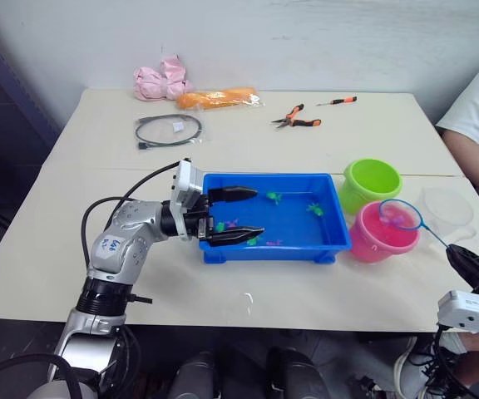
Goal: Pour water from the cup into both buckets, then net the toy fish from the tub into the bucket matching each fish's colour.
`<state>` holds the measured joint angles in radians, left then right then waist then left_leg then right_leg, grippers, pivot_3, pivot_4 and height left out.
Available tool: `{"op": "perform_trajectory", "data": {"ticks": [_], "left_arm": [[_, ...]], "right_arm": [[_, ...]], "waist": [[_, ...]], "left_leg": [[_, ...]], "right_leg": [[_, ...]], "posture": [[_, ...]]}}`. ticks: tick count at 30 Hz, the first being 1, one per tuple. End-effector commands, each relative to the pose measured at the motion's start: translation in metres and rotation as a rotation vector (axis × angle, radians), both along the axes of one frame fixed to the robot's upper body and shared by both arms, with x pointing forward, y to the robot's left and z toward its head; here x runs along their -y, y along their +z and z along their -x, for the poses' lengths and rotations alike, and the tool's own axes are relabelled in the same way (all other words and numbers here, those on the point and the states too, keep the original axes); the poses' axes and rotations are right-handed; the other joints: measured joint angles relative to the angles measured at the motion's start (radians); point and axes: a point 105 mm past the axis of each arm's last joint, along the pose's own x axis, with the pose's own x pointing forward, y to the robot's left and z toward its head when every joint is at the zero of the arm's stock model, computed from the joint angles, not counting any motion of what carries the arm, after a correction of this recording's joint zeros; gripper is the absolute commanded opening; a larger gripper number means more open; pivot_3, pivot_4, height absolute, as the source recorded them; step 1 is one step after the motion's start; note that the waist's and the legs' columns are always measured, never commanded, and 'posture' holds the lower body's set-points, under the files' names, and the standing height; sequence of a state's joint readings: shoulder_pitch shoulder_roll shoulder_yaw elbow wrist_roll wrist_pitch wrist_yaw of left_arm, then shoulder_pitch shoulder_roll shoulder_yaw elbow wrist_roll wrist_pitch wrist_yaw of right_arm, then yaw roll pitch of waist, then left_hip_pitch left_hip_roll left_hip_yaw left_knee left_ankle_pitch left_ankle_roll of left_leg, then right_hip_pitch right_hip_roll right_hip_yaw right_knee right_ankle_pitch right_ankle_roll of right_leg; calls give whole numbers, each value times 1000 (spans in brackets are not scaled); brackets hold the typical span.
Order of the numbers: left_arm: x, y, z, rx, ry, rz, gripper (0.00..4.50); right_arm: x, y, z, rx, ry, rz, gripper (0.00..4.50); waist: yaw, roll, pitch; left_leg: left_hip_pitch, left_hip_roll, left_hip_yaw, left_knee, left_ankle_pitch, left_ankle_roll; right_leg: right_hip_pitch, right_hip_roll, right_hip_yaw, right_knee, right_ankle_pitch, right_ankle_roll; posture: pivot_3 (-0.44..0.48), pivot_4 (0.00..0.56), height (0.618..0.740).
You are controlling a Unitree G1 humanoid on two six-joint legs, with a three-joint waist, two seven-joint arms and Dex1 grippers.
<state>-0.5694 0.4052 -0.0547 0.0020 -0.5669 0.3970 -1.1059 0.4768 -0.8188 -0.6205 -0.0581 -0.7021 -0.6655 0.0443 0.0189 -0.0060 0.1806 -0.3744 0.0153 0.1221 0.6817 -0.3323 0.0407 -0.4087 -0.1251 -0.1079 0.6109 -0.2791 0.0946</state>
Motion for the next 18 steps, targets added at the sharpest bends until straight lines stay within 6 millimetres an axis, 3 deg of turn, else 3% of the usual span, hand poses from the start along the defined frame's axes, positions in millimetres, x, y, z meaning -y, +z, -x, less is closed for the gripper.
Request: {"op": "perform_trajectory", "data": {"ticks": [1,5,7,9,11,13,16,18], "left_arm": [[0,7,5,53,-7,6,4456],[-1,6,5,52,-9,7,4456],[-1,6,5,55,-9,5,4456],[-5,5,3,57,8,3,4456],[-16,4,-1,66,42,-11,4456],[-28,3,-4,73,78,-20,4456],[-53,0,-9,89,152,-43,4456],[-69,-1,-11,98,200,-65,4456]], "right_arm": [[8,23,2,90,-39,-8,0],[-4,20,2,61,10,-1,0],[2,26,2,88,-23,-31,0],[-3,39,-2,126,-13,-184,0],[-24,52,-11,68,71,-484,0],[-42,61,-16,-17,163,-674,0],[-70,82,-29,-185,286,-851,0],[-88,87,-37,-295,346,-834,0]], "waist": [[-1,0,0],[-3,0,0],[-4,0,0],[-6,0,0],[-8,0,0],[-22,0,0],[-26,0,0],[-26,0,0]], "left_leg": [[0,0,0,0,0,0],[0,0,0,0,0,0],[0,0,0,0,0,0],[0,0,0,0,0,0],[0,0,0,0,0,0],[1,1,-1,0,0,0],[3,3,-1,0,0,0],[4,3,-1,0,-1,0]], "right_leg": [[0,0,0,0,0,0],[0,0,0,0,0,0],[0,0,0,0,0,0],[0,0,0,0,0,0],[0,0,0,1,0,0],[1,0,0,1,0,0],[2,0,-1,2,-1,-1],[2,0,-1,2,-1,-2]], "posture": [[0,150,740],[0,150,740],[0,150,740],[0,150,740],[0,150,740],[0,150,740],[0,150,740],[0,150,740]]}}
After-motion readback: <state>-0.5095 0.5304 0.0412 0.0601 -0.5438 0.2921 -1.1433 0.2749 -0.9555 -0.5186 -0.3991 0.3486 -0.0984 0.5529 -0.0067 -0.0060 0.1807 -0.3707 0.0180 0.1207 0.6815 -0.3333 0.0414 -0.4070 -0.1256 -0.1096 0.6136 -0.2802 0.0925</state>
